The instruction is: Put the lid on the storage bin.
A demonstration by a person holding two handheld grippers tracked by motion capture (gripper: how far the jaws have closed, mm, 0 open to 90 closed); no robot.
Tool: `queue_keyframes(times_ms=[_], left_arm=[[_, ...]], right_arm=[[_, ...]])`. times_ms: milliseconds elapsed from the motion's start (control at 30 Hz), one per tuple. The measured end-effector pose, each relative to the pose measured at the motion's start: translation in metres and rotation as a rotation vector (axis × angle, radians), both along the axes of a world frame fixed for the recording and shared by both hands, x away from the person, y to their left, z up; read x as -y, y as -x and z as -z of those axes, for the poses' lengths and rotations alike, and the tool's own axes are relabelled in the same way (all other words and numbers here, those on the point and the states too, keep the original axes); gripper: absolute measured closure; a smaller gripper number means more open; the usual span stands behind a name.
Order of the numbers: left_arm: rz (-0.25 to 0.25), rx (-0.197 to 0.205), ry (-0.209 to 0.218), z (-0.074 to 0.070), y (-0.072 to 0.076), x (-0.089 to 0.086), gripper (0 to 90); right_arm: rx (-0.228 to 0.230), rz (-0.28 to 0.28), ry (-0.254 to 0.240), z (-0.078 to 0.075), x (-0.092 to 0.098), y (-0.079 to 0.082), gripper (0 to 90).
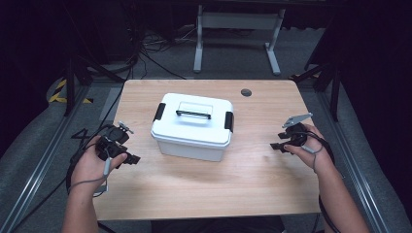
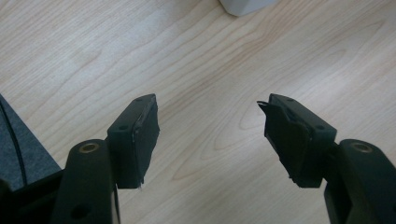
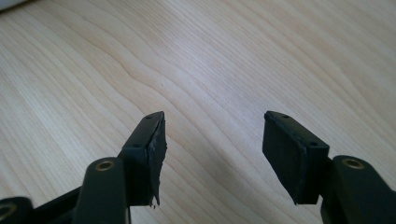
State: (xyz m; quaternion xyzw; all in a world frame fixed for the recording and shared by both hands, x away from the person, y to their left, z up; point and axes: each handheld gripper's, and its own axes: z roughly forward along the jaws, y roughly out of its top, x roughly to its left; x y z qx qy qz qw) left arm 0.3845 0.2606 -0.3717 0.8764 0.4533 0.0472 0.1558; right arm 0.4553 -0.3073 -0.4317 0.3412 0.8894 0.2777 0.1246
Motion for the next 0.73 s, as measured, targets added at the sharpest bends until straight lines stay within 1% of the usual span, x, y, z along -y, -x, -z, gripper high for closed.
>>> queue_keyframes(times_ms=[67, 100, 133, 200, 267, 300, 333, 400, 433, 500, 567, 600, 633, 667, 733], left_arm=[[-0.004, -0.002, 0.003, 0.001, 0.000, -0.001, 35.5], [-0.010, 0.001, 0.001, 0.003, -0.001, -0.002, 35.5], [-0.014, 0.013, -0.012, 0.004, -0.002, -0.003, 35.6], [-0.032, 0.021, -0.010, 0.005, -0.003, -0.007, 35.8], [-0.052, 0.019, 0.006, 0.007, -0.004, -0.009, 35.9], [-0.047, 0.018, 0.006, 0.007, -0.005, -0.010, 35.9], [-0.058, 0.002, 0.018, 0.008, -0.006, -0.011, 36.2], [-0.080, -0.036, 0.057, 0.010, -0.008, -0.013, 37.6], [-0.072, -0.036, 0.057, 0.011, -0.009, -0.014, 37.9], [-0.069, -0.051, 0.067, 0.014, -0.011, -0.014, 38.6], [-0.070, -0.057, 0.058, 0.016, -0.012, -0.013, 38.7], [-0.070, -0.057, 0.058, 0.016, -0.012, -0.013, 38.7], [-0.069, -0.051, 0.053, 0.017, -0.013, -0.012, 38.7], [-0.061, -0.050, 0.051, 0.018, -0.013, -0.012, 38.7], [-0.066, -0.043, 0.043, 0.019, -0.013, -0.010, 38.8]], right_arm=[[-0.006, 0.006, 0.003, 0.002, 0.001, 0.000, 41.3], [-0.015, 0.020, 0.001, 0.004, 0.002, 0.000, 41.7], [-0.017, 0.029, 0.001, 0.006, 0.004, -0.001, 41.9], [-0.023, 0.051, 0.000, 0.008, 0.007, -0.001, 42.1], [-0.028, 0.073, -0.001, 0.010, 0.011, -0.001, 42.7], [-0.029, 0.082, -0.003, 0.011, 0.012, -0.001, 42.7], [-0.033, 0.091, -0.007, 0.012, 0.013, 0.000, 42.7], [-0.031, 0.102, -0.009, 0.013, 0.016, 0.000, 42.8], [-0.029, 0.109, -0.011, 0.013, 0.018, 0.000, 42.8], [-0.033, 0.122, -0.014, 0.013, 0.019, 0.001, 42.9], [-0.030, 0.141, -0.018, 0.014, 0.022, 0.001, 43.9], [-0.031, 0.153, -0.021, 0.014, 0.023, 0.001, 44.8], [-0.031, 0.153, -0.021, 0.014, 0.023, 0.001, 44.8], [-0.034, 0.178, -0.030, 0.015, 0.024, 0.001, 46.0], [-0.040, 0.213, -0.036, 0.015, 0.026, 0.001, 48.9]])
